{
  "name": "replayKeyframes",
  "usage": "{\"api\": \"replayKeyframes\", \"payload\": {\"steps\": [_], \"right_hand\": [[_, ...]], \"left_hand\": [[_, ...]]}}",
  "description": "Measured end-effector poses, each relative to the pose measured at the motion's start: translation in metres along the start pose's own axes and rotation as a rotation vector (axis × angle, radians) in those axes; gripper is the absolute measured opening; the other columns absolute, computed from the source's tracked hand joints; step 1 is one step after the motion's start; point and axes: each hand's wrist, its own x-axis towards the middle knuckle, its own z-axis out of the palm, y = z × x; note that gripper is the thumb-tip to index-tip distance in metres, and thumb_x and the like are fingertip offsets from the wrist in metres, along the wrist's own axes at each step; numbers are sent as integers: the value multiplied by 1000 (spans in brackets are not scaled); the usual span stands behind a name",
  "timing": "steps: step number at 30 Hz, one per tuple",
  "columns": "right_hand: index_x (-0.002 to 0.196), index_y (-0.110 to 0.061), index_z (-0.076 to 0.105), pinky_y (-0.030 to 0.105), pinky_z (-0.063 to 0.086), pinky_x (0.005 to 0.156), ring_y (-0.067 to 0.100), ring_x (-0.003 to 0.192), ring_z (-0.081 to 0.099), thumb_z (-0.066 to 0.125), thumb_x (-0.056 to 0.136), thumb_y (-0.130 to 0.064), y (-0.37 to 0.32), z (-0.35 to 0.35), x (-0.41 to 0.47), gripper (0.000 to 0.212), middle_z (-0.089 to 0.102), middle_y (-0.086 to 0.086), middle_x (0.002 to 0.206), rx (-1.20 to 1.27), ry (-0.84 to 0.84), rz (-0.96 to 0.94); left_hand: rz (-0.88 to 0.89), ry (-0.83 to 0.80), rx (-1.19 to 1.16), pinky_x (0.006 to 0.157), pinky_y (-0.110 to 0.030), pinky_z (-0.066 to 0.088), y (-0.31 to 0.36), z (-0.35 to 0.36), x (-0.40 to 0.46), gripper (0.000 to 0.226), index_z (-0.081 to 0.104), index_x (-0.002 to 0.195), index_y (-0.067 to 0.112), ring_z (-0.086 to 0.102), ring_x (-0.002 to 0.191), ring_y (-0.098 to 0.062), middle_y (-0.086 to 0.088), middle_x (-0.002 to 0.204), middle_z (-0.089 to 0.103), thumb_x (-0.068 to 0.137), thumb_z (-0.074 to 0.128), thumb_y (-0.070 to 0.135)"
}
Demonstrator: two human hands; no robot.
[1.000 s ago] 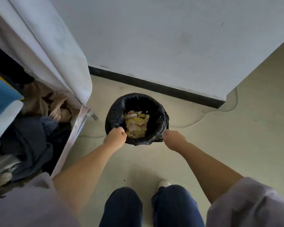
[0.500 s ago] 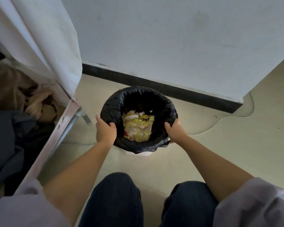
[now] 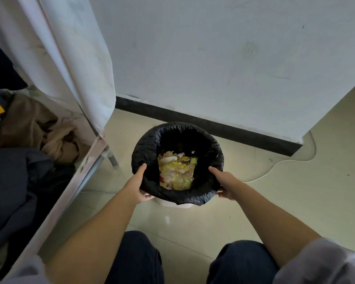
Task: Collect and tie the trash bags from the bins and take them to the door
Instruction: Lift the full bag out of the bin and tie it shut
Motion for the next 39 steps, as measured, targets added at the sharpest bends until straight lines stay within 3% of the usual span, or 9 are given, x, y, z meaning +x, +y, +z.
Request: {"api": "replayKeyframes", "payload": {"steps": [5,13,16,20,25,29,32,35,39], "right_hand": [[92,-2,48,15,23,36,15,37,33,53,93,-32,3,-10,-7,30,41,7,64,-179,39,-24],[82,-3,49,17,33,37,14,40,37,55,92,-45,10,-33,-22,44,39,6,52,-270,0,-27],[101,3,58,22,49,47,19,62,50,58,89,-45,13,-39,-22,50,54,11,77,-170,-49,-8],[127,-4,53,52,49,95,24,102,54,63,85,-43,17,-53,-18,57,60,13,118,-113,-183,83],[146,-16,28,70,32,97,41,143,16,59,81,-55,28,-65,-26,82,18,17,155,-125,-235,199],[147,-25,20,65,49,81,51,129,39,61,75,-57,41,-63,-24,89,26,30,148,105,-329,232],[125,-15,46,45,60,67,35,93,66,53,89,-48,33,-48,-28,50,58,24,117,243,-344,184],[97,-11,55,20,52,45,16,53,61,58,90,-38,27,-42,-29,28,61,10,83,370,-243,172],[89,-13,59,15,46,39,12,52,60,61,88,-36,26,-43,-26,24,63,3,80,376,-169,162]], "left_hand": [[29,-48,-122,81,-43,49,8,-11,-5,56,47,136,12,56,111,-30,-11,133,54,89,60,41],[-84,-129,-8,71,-40,53,-1,-21,-20,43,59,114,7,64,95,-27,-12,111,66,87,62,40],[-90,-85,-32,72,-35,52,0,-31,-24,32,58,102,5,61,79,-20,-10,99,62,88,64,33],[13,25,-48,54,-24,55,6,-37,-24,21,53,108,7,55,73,-14,-7,89,57,92,59,20],[92,6,-68,79,-31,47,3,-27,-31,35,51,128,5,63,99,-21,-7,99,64,95,53,16],[34,-27,-42,68,-25,55,-3,-24,-37,18,57,105,8,64,80,-16,-5,85,65,95,54,22],[29,-9,-50,44,-22,56,-4,-28,-37,17,60,90,7,64,74,-15,-5,85,66,94,56,24],[27,-22,-64,41,-22,55,-3,-30,-41,18,61,88,8,69,64,-15,-5,74,72,93,57,25],[20,-30,-62,39,-20,52,-6,-34,-44,19,61,84,9,67,44,-13,-3,53,70,92,59,27]]}}
